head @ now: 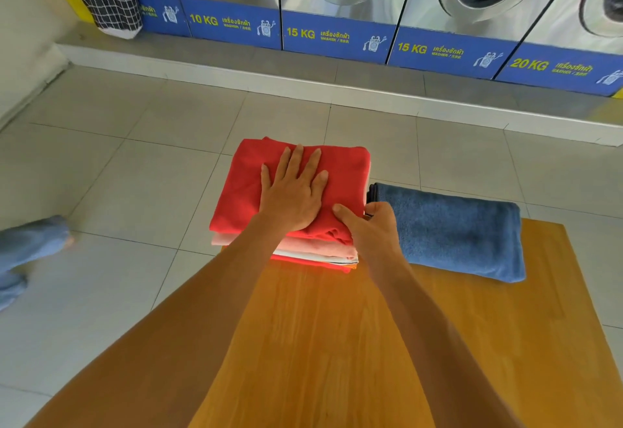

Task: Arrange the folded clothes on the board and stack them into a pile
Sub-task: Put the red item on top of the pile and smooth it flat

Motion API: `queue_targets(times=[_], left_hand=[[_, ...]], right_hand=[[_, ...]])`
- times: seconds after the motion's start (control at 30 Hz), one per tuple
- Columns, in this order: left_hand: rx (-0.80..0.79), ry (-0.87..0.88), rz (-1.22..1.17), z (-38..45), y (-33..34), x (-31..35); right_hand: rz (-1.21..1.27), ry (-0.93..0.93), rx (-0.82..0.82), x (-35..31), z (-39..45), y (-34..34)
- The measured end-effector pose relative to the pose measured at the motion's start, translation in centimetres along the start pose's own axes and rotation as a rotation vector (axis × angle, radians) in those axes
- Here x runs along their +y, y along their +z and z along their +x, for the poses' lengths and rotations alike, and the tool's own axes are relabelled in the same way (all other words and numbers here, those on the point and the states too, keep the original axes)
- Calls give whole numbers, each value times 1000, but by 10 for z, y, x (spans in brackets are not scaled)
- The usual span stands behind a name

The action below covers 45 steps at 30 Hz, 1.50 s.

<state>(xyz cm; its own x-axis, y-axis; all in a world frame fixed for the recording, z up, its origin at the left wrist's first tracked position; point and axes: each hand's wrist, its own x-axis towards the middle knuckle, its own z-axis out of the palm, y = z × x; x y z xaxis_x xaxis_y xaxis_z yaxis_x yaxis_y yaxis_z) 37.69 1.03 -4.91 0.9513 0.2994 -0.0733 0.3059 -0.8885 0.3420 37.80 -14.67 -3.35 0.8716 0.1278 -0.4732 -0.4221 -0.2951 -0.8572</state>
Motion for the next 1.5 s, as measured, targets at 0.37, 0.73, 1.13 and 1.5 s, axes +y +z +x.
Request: queue_targets(times=[0.37, 0.73, 1.13, 1.5], left_hand=[[43, -78, 54, 5, -13, -37], [32, -88, 65, 15, -19, -71], [109, -635, -755, 41, -64, -87], [219, -719, -966, 51, -59, -92]], right_hand=[[-355, -177, 290, -6, -12, -13], [-1154, -572, 79, 1, 23, 39], [-1145, -619, 17, -26, 42, 74], [-1129, -574, 18, -20, 44, 68]])
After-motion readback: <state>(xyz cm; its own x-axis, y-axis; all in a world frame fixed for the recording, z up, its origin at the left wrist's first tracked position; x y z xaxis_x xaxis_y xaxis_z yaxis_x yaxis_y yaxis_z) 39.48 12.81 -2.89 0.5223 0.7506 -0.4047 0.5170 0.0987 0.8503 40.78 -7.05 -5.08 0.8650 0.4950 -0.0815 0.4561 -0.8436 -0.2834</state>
